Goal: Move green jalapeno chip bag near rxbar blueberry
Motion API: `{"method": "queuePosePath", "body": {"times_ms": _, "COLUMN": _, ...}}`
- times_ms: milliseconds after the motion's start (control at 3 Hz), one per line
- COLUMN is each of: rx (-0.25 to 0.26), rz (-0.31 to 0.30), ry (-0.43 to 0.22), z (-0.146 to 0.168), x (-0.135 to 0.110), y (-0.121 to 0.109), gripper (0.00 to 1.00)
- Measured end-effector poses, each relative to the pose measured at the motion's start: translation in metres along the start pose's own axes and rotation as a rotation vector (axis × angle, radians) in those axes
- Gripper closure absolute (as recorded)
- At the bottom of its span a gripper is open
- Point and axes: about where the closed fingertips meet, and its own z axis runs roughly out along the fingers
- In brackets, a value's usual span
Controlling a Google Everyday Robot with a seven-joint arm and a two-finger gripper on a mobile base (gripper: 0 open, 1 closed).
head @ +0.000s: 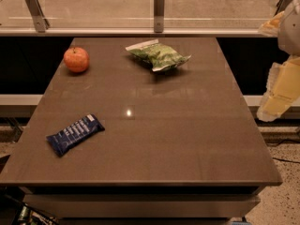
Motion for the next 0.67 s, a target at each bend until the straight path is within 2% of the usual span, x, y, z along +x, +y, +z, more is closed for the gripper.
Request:
{"method": "queuePosePath", "body": {"times_ms": 333, "rx": 0.006, "rz": -0.002, "ry": 0.002, "z": -0.001, "x": -0.001, "y": -0.002, "gripper": 0.0}}
{"method": "queuePosePath", "body": {"times_ms": 667, "rx": 0.014, "rz": -0.015, "ry": 0.023, "z": 0.003, "x": -0.009, "y": -0.016, "gripper": 0.0}}
